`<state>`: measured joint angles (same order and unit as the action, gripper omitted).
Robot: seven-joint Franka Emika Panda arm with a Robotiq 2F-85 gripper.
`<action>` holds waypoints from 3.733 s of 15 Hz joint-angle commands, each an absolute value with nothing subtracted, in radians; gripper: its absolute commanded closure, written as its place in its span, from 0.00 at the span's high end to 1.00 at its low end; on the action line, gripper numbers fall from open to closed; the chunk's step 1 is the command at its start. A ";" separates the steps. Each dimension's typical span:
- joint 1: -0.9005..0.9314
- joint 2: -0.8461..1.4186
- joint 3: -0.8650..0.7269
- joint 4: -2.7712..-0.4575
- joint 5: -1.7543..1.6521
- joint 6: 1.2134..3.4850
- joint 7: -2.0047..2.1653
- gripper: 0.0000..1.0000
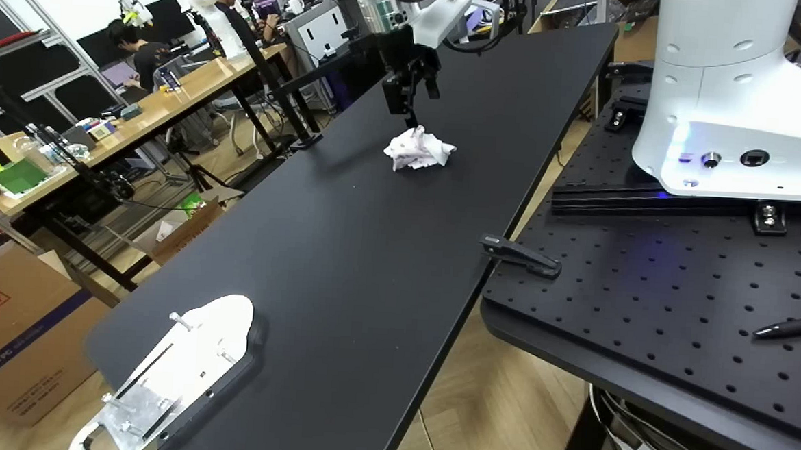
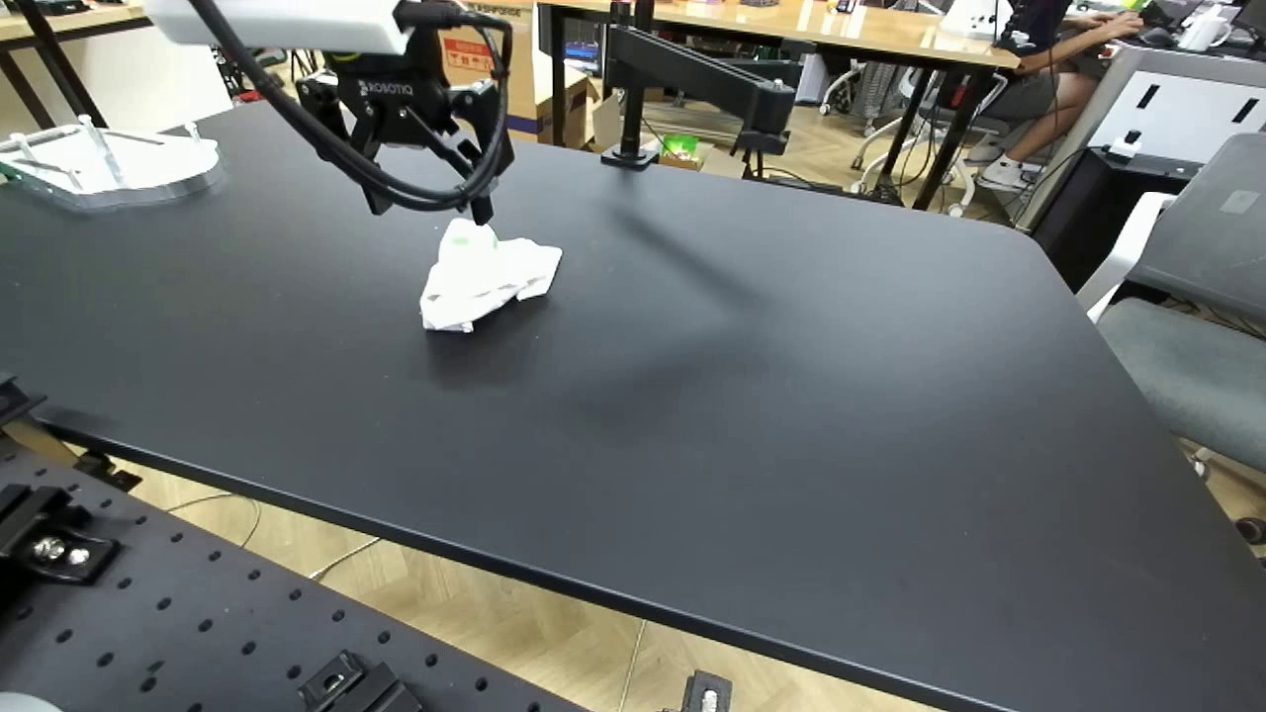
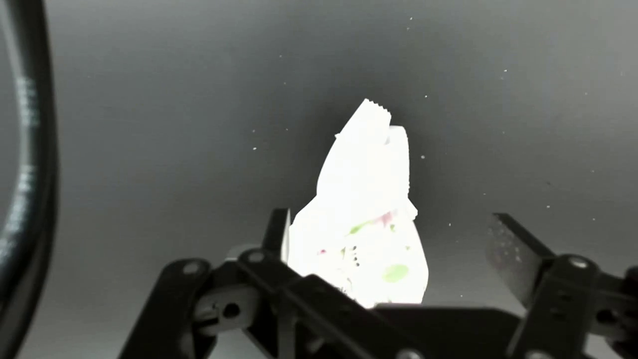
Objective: Pick up the cloth from the table and put it on the tripod.
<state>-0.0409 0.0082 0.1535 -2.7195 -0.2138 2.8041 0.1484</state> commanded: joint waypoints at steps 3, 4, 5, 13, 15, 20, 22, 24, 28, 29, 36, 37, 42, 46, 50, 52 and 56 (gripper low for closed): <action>0.012 0.153 0.084 -2.626 -0.231 2.855 0.031 1.00; 0.018 0.174 0.071 -2.618 -0.243 2.876 0.014 1.00; 0.025 0.193 0.057 -2.609 -0.256 2.893 0.002 1.00; 0.096 0.297 -0.053 -2.555 -0.342 2.928 -0.029 0.67; 0.111 0.314 -0.069 -2.546 -0.347 2.932 -0.029 0.51; 0.123 0.334 -0.068 -2.538 -0.335 2.928 -0.053 0.18; 0.118 0.315 -0.052 -2.547 -0.320 2.906 -0.066 0.05; 0.118 0.279 -0.039 -2.559 -0.307 2.870 -0.068 0.00; 0.135 0.151 -0.040 -2.565 -0.316 2.704 -0.031 0.01; 0.133 0.111 -0.036 -2.558 -0.318 2.639 -0.019 0.01; 0.083 -0.146 0.010 -2.458 -0.282 2.283 -0.011 0.01; 0.070 -0.179 0.010 -2.439 -0.291 2.250 -0.002 0.01; -0.009 -0.261 -0.018 -2.359 -0.278 2.162 0.000 0.01; -0.070 -0.262 -0.051 -2.316 -0.262 2.167 -0.003 0.01; -0.113 -0.266 -0.080 -2.314 -0.251 2.174 0.005 0.01; -0.129 -0.264 -0.091 -2.326 -0.243 2.182 0.011 0.01; -0.152 -0.243 -0.107 -2.325 -0.215 2.187 0.054 0.01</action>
<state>-0.1387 -0.2586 -0.0999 -2.3345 -0.2340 2.1886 -0.0099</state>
